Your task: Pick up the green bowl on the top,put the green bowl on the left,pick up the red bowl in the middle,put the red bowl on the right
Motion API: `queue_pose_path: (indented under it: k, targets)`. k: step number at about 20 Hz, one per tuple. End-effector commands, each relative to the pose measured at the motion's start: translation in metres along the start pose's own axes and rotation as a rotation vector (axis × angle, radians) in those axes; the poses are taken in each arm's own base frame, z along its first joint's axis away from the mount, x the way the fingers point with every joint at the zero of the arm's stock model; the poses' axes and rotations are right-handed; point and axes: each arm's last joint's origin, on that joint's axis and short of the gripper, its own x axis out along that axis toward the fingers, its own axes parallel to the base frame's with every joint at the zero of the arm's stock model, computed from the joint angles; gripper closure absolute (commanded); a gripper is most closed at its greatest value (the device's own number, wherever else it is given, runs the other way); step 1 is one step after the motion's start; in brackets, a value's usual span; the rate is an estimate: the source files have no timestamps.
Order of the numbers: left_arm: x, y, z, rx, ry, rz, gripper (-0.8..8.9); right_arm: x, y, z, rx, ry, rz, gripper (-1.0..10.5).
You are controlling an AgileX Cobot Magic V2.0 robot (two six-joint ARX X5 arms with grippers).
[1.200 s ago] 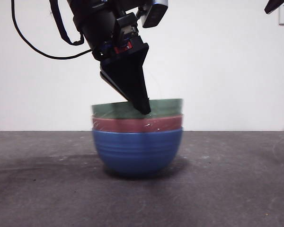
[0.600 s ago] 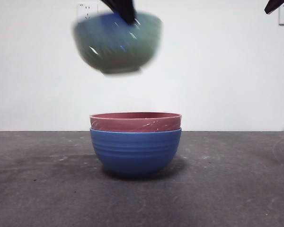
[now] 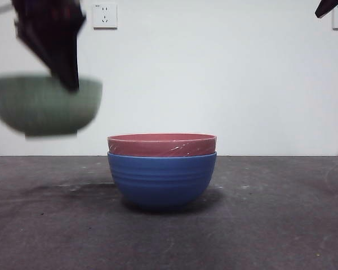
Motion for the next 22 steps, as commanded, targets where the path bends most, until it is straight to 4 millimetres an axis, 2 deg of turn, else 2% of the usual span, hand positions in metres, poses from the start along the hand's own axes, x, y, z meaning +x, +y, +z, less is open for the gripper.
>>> queue_pose_path:
  k: [1,4,7,12,13,15,20,22]
  targets:
    - [0.024,-0.003,-0.010,-0.023,-0.025,0.004,8.23,0.000,0.000,0.001,-0.003,-0.002,0.001,6.9]
    - [0.050,-0.008,-0.026,-0.024,-0.028,0.004,8.23,0.000,0.000,0.001,-0.003,-0.002,0.001,7.0]
    - [0.066,-0.012,-0.040,-0.022,-0.004,-0.006,8.23,0.000,0.000,0.001,0.005,-0.002,0.001,7.0]
    - [0.070,-0.016,-0.045,-0.020,-0.002,-0.096,8.02,0.000,0.000,0.001,0.005,-0.002,0.003,7.0]
    - [0.070,-0.017,-0.045,-0.021,-0.007,-0.118,7.22,0.000,0.000,0.001,0.005,-0.002,0.004,7.0]
    - [0.070,-0.017,-0.045,-0.021,-0.007,-0.130,4.78,0.000,0.000,0.001,0.006,0.000,0.004,7.0]
    - [0.069,-0.018,-0.047,-0.072,0.007,-0.131,4.63,0.000,0.002,-0.001,0.009,0.014,0.057,6.9]
    - [0.059,-0.016,-0.047,-0.111,-0.017,-0.125,4.63,0.001,0.004,0.000,0.007,0.014,0.115,6.9]
